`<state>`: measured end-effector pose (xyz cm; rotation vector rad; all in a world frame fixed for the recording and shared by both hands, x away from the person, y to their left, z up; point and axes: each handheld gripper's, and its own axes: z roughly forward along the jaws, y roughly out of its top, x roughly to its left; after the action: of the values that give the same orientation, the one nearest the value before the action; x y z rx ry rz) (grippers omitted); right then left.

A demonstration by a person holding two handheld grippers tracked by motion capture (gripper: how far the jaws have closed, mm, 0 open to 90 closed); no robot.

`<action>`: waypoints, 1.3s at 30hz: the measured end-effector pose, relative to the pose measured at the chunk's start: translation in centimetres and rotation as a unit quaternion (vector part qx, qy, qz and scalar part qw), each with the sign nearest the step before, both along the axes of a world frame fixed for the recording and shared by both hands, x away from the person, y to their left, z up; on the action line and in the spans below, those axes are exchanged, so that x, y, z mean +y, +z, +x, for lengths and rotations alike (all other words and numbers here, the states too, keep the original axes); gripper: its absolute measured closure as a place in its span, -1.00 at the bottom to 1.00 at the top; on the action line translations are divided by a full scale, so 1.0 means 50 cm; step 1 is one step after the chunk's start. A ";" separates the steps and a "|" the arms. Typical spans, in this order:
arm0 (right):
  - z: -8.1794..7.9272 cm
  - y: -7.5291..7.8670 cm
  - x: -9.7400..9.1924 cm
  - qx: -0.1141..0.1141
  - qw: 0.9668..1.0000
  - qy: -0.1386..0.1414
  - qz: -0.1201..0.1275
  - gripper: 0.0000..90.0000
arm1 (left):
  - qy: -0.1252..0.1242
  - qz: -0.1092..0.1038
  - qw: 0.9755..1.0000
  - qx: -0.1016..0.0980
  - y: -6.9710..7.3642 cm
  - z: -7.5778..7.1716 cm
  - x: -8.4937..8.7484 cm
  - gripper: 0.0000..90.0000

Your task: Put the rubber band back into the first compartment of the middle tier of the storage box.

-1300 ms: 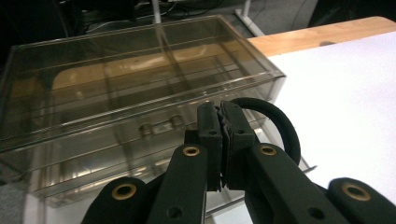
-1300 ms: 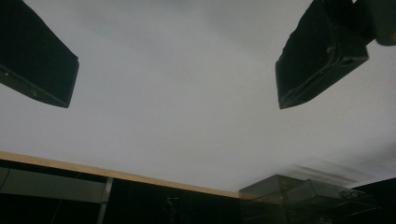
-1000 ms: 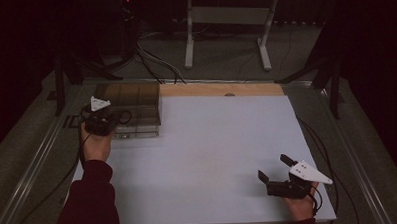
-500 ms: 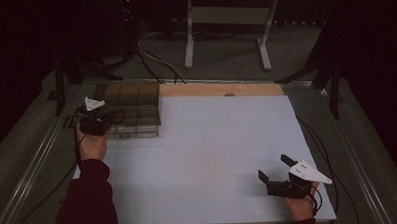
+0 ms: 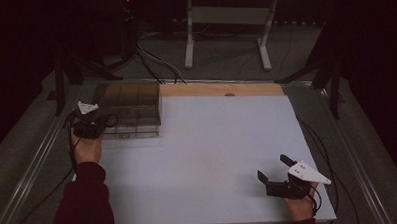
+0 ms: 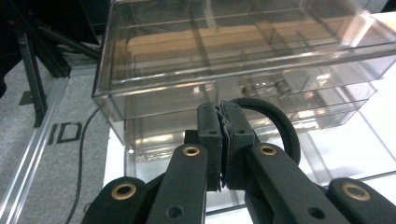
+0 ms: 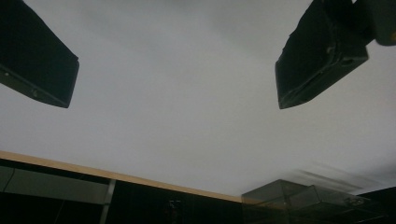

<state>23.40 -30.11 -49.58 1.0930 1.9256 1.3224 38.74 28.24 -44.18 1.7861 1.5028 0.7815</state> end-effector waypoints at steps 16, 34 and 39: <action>0.002 -0.001 -0.002 0.002 1.000 -0.005 0.001 -1.00 | 0.029 0.018 0.999 0.018 -0.034 0.010 0.020 0.98; 0.003 -0.002 -0.004 0.004 1.000 -0.007 0.002 -1.00 | 0.050 0.024 0.998 0.036 -0.070 0.013 0.029 0.96; 0.002 -0.002 -0.004 0.004 1.000 -0.007 0.003 -1.00 | 0.051 0.021 0.998 0.036 -0.071 0.015 0.025 0.96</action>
<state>23.52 -30.32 -49.68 1.1146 1.9178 1.3184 39.49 29.51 -47.74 1.7965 1.6463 0.8127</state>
